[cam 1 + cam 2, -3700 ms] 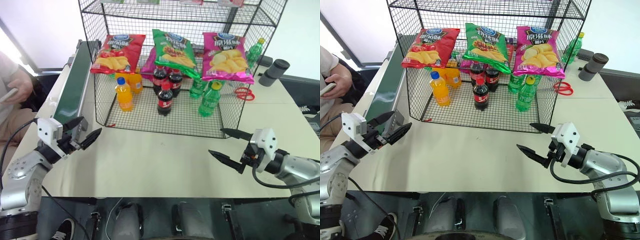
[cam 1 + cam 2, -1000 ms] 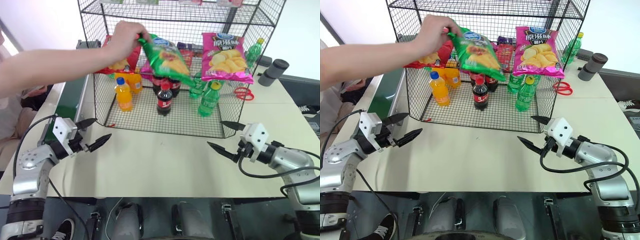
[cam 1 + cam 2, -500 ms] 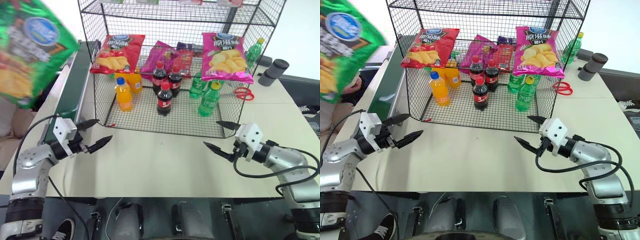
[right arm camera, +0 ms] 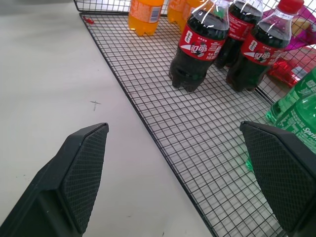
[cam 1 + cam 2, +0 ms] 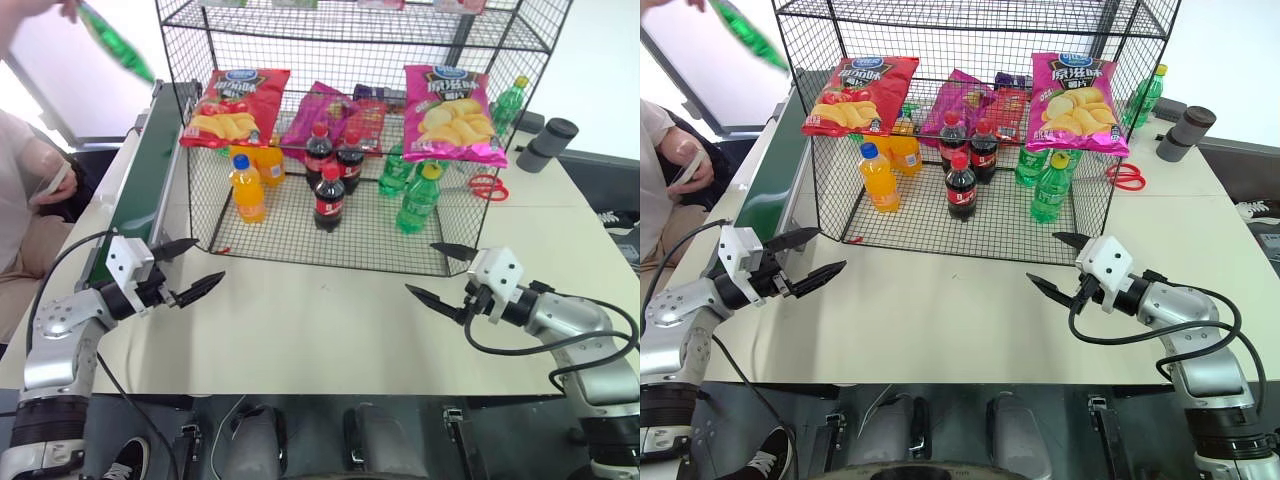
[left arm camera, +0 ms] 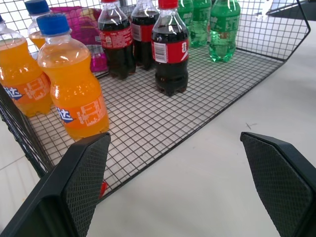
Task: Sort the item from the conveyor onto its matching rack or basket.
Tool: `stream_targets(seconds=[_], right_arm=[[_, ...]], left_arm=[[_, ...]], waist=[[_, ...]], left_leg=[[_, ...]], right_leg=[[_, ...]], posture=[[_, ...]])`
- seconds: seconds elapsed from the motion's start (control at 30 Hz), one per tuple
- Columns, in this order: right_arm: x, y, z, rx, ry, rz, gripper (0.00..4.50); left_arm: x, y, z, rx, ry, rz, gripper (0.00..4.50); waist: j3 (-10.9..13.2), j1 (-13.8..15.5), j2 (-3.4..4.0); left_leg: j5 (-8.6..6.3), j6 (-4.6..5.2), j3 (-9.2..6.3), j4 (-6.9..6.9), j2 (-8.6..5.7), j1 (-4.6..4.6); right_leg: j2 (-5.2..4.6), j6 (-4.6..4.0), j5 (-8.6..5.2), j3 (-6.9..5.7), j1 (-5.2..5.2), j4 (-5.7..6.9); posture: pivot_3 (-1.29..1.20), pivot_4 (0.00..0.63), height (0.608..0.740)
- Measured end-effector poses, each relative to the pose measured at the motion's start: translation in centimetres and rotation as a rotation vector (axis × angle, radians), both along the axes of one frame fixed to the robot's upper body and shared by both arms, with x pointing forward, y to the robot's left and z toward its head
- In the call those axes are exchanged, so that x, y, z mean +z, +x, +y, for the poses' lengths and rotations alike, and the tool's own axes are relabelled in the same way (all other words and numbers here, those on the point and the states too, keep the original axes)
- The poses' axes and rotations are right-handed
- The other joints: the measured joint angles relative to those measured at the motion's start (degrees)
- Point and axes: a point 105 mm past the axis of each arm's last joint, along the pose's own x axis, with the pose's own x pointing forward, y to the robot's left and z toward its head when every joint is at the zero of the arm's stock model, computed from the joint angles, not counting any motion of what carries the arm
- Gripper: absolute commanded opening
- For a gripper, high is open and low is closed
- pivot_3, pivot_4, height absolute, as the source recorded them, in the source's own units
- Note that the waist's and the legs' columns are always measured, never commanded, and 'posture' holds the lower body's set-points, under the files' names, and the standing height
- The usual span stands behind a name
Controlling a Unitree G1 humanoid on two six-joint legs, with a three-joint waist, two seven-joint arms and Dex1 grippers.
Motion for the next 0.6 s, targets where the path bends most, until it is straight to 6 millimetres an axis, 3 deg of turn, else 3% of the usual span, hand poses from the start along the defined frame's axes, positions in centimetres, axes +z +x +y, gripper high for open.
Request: stream_targets(seconds=[0.6], right_arm=[[-0.26,-0.12,0.27,0.017,-0.003,0.016,4.45]], left_arm=[[-0.21,0.16,0.08,0.034,-0.041,0.047,4.5]], waist=[[0.0,-0.06,0.0]], left_leg=[[0.0,0.0,0.0,0.01,0.0,0.0]], right_leg=[[0.0,0.0,0.0,0.0,0.0,0.01]], posture=[[0.0,0.15,0.74]])
